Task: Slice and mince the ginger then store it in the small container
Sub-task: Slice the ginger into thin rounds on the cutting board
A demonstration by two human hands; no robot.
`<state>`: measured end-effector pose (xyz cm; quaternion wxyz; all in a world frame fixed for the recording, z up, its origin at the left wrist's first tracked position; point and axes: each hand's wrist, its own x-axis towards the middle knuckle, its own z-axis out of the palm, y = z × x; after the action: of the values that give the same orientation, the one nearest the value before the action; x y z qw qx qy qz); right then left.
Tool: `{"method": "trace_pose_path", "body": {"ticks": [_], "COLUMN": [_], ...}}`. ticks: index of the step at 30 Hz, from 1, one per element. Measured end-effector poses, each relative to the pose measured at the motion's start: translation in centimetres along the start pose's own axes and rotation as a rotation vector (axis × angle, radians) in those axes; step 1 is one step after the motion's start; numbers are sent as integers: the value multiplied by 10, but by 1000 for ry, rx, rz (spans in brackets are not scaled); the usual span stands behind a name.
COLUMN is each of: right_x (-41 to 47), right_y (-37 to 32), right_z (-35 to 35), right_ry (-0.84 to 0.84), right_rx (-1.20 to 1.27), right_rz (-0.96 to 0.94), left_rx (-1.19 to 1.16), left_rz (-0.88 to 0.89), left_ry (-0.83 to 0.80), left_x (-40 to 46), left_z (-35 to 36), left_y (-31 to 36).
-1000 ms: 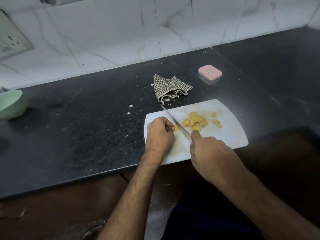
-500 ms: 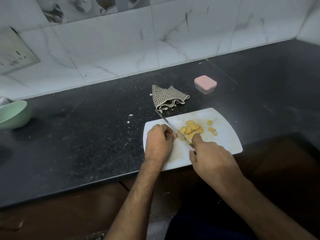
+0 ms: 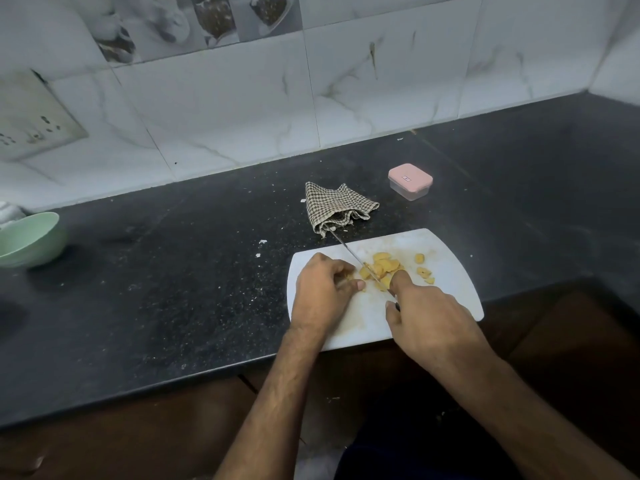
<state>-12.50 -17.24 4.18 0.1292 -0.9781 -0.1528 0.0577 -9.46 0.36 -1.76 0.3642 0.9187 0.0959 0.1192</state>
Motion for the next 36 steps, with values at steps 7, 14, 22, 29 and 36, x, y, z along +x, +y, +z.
{"method": "trace_pose_path", "body": {"ticks": [7, 14, 22, 29, 36], "right_x": [0, 0, 3, 3, 3], "right_y": [-2, -1, -1, -1, -5], "right_z": [0, -1, 2, 3, 5], "right_ry": [-18, -21, -33, -27, -10], "right_rx": [1, 3, 18, 14, 10], "right_rz": [-13, -11, 2, -3, -17], "left_rx": [53, 25, -15, 90, -36], "left_rz": [4, 52, 130, 163, 105], "left_ry": [-34, -12, -250, -211, -37], "left_x": [8, 21, 20, 22, 25], "left_z": [-4, -15, -21, -20, -25], "left_y": [7, -4, -11, -3, -14]}}
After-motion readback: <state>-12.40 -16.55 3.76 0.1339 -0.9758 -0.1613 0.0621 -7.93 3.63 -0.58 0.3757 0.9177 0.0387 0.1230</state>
